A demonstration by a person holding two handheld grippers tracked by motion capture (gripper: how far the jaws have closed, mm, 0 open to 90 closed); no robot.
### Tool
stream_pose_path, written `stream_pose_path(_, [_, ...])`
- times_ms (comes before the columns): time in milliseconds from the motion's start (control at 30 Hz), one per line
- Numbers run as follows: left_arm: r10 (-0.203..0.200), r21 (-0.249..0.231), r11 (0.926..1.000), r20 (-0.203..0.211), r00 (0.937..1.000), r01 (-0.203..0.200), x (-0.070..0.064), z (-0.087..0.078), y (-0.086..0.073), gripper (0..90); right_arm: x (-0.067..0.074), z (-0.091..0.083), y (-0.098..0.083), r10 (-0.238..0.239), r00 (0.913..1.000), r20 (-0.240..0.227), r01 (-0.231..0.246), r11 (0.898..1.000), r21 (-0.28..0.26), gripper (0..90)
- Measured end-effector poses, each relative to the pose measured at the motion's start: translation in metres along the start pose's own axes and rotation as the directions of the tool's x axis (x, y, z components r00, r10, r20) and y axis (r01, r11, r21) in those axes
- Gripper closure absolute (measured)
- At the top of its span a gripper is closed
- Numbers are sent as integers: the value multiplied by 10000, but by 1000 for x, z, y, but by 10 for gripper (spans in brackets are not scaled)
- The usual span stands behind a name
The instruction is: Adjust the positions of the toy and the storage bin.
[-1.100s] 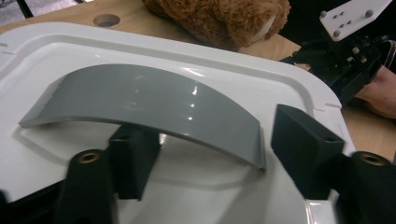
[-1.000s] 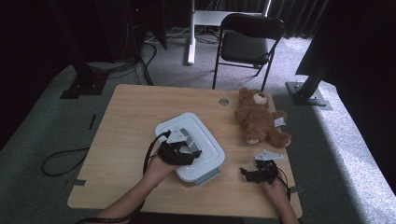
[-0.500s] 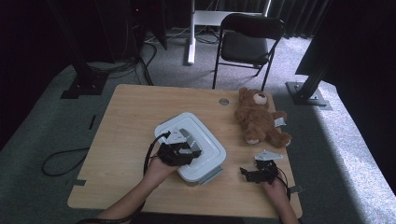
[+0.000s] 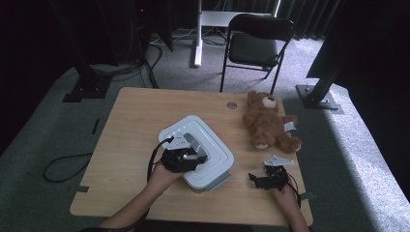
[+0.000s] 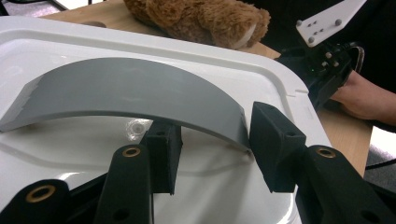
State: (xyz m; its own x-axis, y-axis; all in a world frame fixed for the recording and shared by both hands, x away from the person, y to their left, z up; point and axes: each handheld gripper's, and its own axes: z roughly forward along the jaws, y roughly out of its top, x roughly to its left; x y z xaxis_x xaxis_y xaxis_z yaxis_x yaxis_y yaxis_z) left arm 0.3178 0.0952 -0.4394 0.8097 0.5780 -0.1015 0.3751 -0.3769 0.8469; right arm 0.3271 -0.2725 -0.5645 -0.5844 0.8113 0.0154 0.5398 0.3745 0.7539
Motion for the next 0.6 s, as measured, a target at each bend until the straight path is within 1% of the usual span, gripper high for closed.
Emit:
stream_pose_path(200, [112, -224, 9997, 206, 9997, -107, -3, -7, 0, 559, 0, 0, 0, -4, 10000, 5, 4, 10000, 1, 131])
stream_pose_path(300, [170, -382, 9991, 167, 9997, -164, -4, -12, 1, 559, 0, 0, 0, 3, 10000, 6, -3, 10000, 8, 131])
stream_pose_path(467, [388, -436, 9983, 26, 9992, -386, -6, -20, 4, 559, 0, 0, 0, 28, 10000, 2, -28, 10000, 5, 131])
stream_pose_path(600, [373, -440, 9983, 0, 9993, -372, -6, -23, 4, 558, 0, 0, 0, 11, 10000, 23, -11, 10000, 18, 131])
